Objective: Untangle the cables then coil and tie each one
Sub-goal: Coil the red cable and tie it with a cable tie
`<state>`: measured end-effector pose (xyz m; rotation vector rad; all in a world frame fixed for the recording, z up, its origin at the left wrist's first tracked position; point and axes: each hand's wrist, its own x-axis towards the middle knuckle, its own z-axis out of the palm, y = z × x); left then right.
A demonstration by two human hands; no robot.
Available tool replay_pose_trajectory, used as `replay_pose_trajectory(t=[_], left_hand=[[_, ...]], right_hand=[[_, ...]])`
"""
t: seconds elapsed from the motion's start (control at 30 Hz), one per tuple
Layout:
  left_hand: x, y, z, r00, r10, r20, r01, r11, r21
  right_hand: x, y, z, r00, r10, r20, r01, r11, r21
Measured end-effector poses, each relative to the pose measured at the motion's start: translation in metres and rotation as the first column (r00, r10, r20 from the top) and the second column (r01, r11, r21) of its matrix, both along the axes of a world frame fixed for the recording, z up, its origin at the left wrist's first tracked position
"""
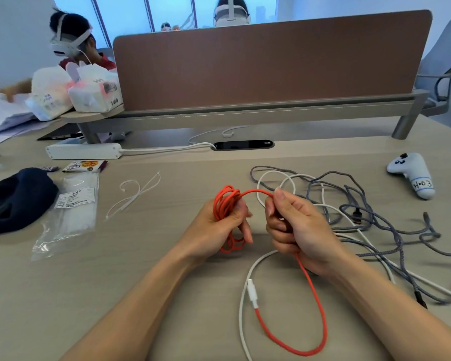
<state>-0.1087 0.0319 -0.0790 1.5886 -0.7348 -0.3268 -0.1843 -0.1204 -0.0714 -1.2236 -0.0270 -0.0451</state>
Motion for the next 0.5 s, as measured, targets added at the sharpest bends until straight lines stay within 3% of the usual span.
replay_pose_trajectory(t=[0.1,0.33,0.5], left_hand=[[-0.002,0.0,-0.001,0.994,-0.05,-0.096,0.042,0.996,-0.08],[0.002,0.0,0.007,0.937,0.069,-0.342,-0.19,0.923,-0.334],[0.007,0.001,0.004,0.938,0.052,-0.342,-0.175,0.923,-0.342]], right_hand=[[0.0,0.0,0.001,1.0,0.008,-0.018,-0.008,1.0,-0.005],[-0.001,0.0,-0.001,0.991,0.09,-0.103,-0.092,0.996,-0.018],[0.0,0.002,-0.003,0.977,0.151,-0.153,-0.155,0.988,-0.015]])
